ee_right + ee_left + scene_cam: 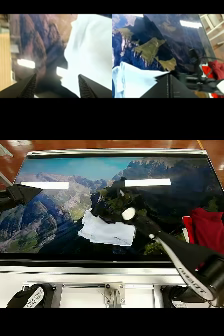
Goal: Fold the shirts.
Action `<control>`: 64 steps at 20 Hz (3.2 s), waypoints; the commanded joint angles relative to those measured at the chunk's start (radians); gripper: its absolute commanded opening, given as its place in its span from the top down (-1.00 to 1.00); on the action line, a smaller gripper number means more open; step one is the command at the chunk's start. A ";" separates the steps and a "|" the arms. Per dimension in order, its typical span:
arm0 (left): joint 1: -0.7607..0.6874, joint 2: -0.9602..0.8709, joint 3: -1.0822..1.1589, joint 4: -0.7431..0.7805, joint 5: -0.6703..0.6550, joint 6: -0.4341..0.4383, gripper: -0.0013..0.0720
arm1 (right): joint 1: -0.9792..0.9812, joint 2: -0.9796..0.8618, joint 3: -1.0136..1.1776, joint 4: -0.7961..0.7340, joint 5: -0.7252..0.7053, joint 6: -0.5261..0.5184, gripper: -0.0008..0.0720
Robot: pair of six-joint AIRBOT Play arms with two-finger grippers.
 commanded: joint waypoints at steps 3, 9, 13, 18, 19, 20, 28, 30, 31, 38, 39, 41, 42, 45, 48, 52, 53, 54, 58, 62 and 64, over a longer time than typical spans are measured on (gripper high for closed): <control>0.000 0.000 -0.007 0.004 0.029 0.009 0.86 | -0.328 0.142 0.001 -0.525 0.676 0.058 -0.77; 0.000 0.000 -0.007 0.009 0.029 0.009 0.86 | -0.489 0.138 -0.216 -0.483 0.613 0.066 -0.78; 0.000 0.000 -0.007 0.008 0.029 0.008 0.86 | -0.489 0.034 -0.272 -0.262 0.527 -0.041 -0.78; 0.000 0.000 -0.007 0.008 0.029 -0.030 0.86 | -0.489 -0.055 -0.272 0.055 0.457 -0.220 -0.77; 0.000 0.000 -0.007 0.008 0.029 -0.037 0.86 | -0.489 -0.064 -0.272 0.091 0.460 -0.237 -0.77; -0.001 0.000 -0.007 0.008 0.029 -0.037 0.86 | -0.489 -0.076 -0.272 0.101 0.464 -0.237 -0.71; -0.011 0.000 -0.007 0.008 0.026 -0.049 0.86 | -0.562 -0.008 -0.126 0.129 0.584 -0.449 0.79; -0.011 0.000 -0.007 0.008 0.026 -0.048 0.86 | -0.646 0.071 -0.015 0.128 0.602 -0.395 0.79; -0.011 0.000 -0.007 0.008 0.026 -0.048 0.86 | -0.697 0.106 0.041 0.121 0.604 -0.343 0.79; -0.011 0.000 -0.007 0.008 0.013 -0.049 0.86 | -1.143 0.188 0.398 -0.021 0.740 -0.105 0.80; -0.011 0.000 -0.007 0.008 0.003 -0.049 0.86 | -1.205 0.188 0.429 -0.016 0.746 -0.099 0.80; -0.011 0.000 -0.007 0.008 -0.015 -0.049 0.86 | -1.313 0.188 0.475 -0.018 0.755 -0.095 0.80; -0.011 0.000 -0.007 0.008 -0.024 -0.049 0.86 | -1.369 0.188 0.493 -0.018 0.756 -0.085 0.80; -0.011 0.000 -0.007 0.008 -0.037 -0.048 0.86 | -1.514 0.187 0.504 -0.020 0.821 -0.046 0.80; -0.011 0.000 -0.007 0.008 -0.039 -0.048 0.86 | -1.629 0.188 0.504 -0.024 0.947 -0.042 0.80; -0.011 0.000 -0.007 0.008 -0.039 -0.048 0.86 | -1.749 0.226 0.505 -0.102 1.050 -0.002 0.80; -0.011 0.000 -0.007 0.008 -0.038 -0.048 0.86 | -1.766 0.239 0.505 -0.165 1.099 0.018 0.80; -0.011 0.000 -0.007 0.008 -0.038 -0.048 0.86 | -1.777 0.248 0.505 -0.230 1.167 0.041 0.80; -0.011 0.000 -0.007 0.007 -0.038 -0.048 0.86 | -1.784 0.264 0.503 -0.436 1.358 0.045 0.79; -0.011 0.000 -0.007 0.007 -0.037 -0.048 0.86 | -1.784 0.313 0.470 -0.664 1.359 0.048 0.80; -0.011 0.000 -0.007 0.007 -0.034 -0.048 0.86 | -1.784 0.342 0.384 -0.699 1.359 0.037 0.80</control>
